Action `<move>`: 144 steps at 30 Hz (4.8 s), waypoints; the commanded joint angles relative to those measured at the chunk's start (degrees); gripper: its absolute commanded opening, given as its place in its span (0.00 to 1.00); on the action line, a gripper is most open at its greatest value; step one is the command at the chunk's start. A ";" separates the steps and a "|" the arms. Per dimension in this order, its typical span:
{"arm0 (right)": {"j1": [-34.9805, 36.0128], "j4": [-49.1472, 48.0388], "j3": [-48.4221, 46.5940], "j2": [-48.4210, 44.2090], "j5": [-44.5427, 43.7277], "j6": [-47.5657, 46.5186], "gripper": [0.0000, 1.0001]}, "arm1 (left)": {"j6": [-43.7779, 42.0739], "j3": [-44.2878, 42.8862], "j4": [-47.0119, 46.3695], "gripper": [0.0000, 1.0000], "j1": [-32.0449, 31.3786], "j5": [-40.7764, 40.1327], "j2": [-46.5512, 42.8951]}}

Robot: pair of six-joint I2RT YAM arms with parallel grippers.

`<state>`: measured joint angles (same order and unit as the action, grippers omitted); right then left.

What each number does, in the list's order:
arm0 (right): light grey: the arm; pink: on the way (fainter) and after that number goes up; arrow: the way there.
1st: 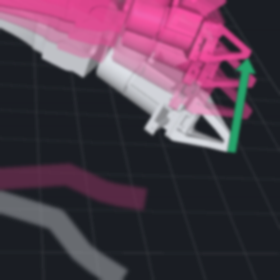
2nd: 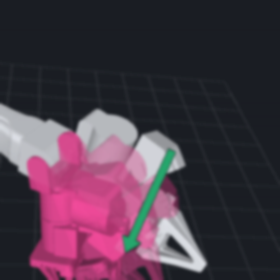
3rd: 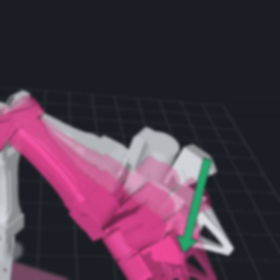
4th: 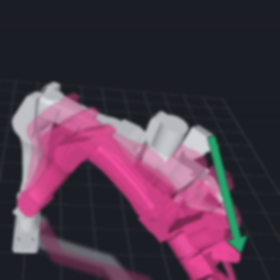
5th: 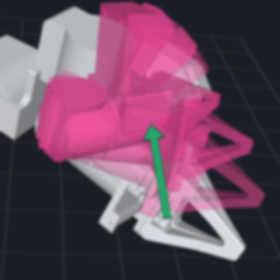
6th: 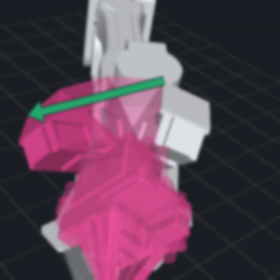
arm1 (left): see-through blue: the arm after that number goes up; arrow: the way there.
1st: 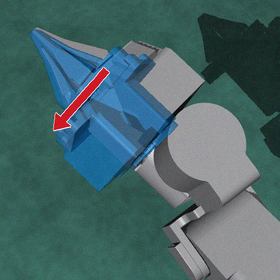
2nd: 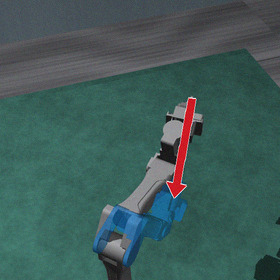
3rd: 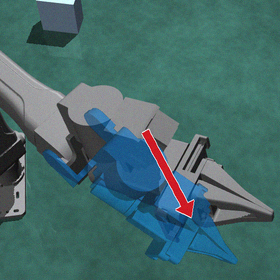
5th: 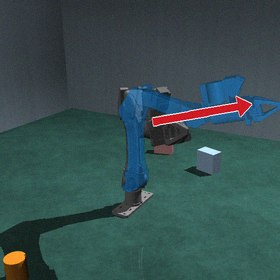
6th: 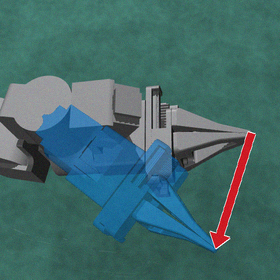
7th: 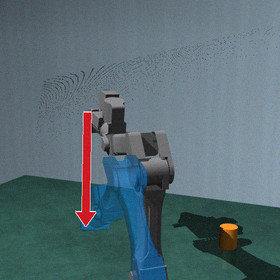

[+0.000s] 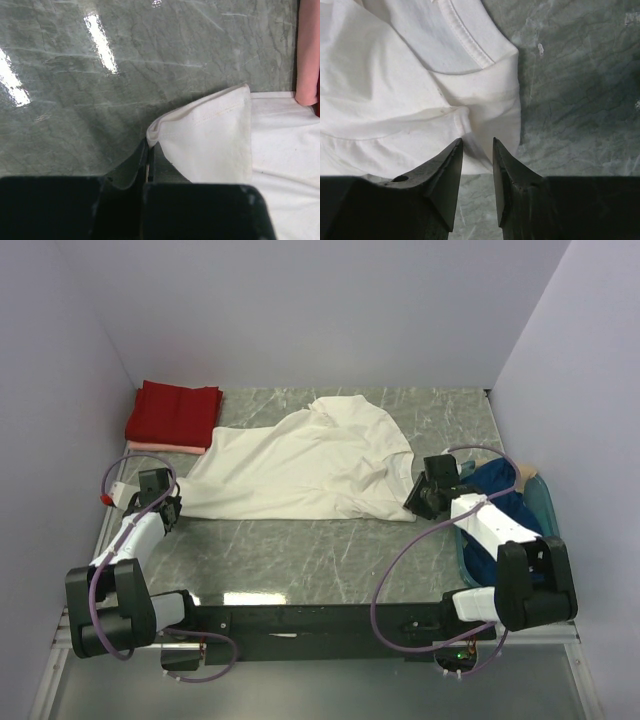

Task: Fold and stack the t-shirts
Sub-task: Fold the tshirt

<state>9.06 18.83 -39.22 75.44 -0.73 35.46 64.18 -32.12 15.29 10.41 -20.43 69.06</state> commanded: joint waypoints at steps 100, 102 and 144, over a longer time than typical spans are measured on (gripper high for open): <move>-1.15 19.57 6.00 -40.45 -1.12 10.68 0.00 | -0.12 3.99 15.82 0.01 0.22 1.61 -21.67; -1.15 21.06 6.44 -42.64 -0.24 10.68 0.00 | 0.33 5.13 16.79 0.01 0.22 2.49 -23.17; -0.88 -0.89 -9.91 0.41 11.09 -2.33 0.75 | -14.43 -22.18 -19.32 0.69 -35.54 39.41 15.65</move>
<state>10.96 23.33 -49.91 74.98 0.82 34.79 50.65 -48.53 5.74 -21.12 15.11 79.37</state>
